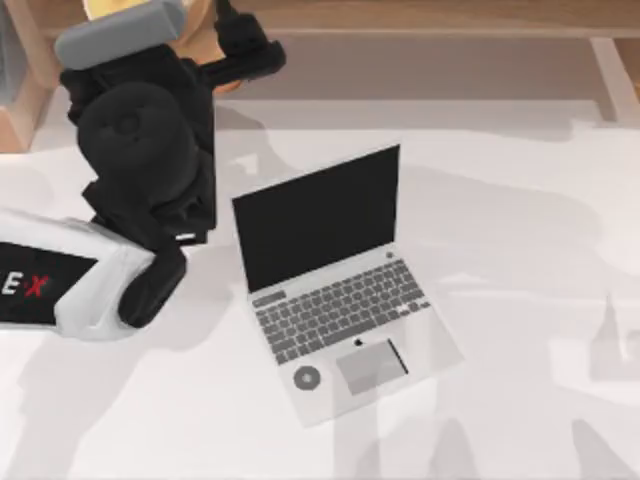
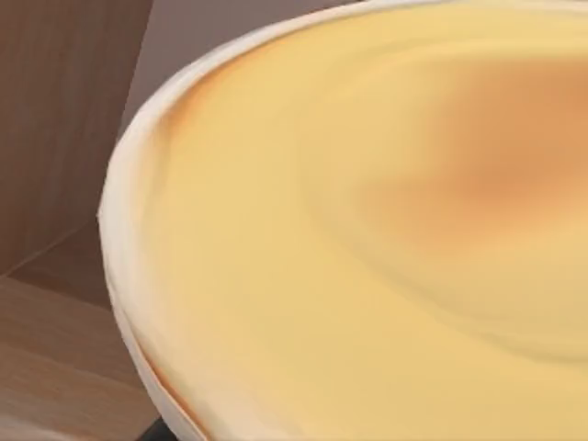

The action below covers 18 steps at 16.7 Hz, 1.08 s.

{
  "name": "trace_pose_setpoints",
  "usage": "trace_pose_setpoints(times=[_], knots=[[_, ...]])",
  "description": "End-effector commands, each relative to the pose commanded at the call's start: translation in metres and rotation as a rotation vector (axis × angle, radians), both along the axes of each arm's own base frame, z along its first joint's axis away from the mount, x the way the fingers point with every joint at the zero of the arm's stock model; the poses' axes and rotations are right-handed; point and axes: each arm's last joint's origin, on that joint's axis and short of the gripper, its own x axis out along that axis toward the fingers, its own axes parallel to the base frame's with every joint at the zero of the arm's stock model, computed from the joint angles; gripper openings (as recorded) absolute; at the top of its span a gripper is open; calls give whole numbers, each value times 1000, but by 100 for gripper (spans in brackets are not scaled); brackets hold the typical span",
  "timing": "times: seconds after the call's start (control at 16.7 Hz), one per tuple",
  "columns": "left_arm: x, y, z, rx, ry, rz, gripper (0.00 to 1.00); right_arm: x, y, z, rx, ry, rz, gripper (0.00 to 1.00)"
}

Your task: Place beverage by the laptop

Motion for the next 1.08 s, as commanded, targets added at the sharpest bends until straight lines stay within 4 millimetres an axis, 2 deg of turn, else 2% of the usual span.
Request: trace_pose_setpoints(times=[0.12,0.24,0.42,0.54,0.66,0.84,1.08], knots=[[12,-30,33,-94,-63,-16,0,0,0,0,0,0,0,100],[13,-64,54,-165,-75,-45,0,0,0,0,0,0,0,100],[3,-120,71,-230,-31,-89,0,0,0,0,0,0,0,100],[-12,-157,71,-238,26,-114,0,0,0,0,0,0,0,100],[-32,-190,63,-213,95,-132,0,0,0,0,0,0,0,100],[-66,-229,35,-112,203,-143,0,0,0,0,0,0,0,100],[-110,-253,-19,125,329,-119,0,0,0,0,0,0,0,100]])
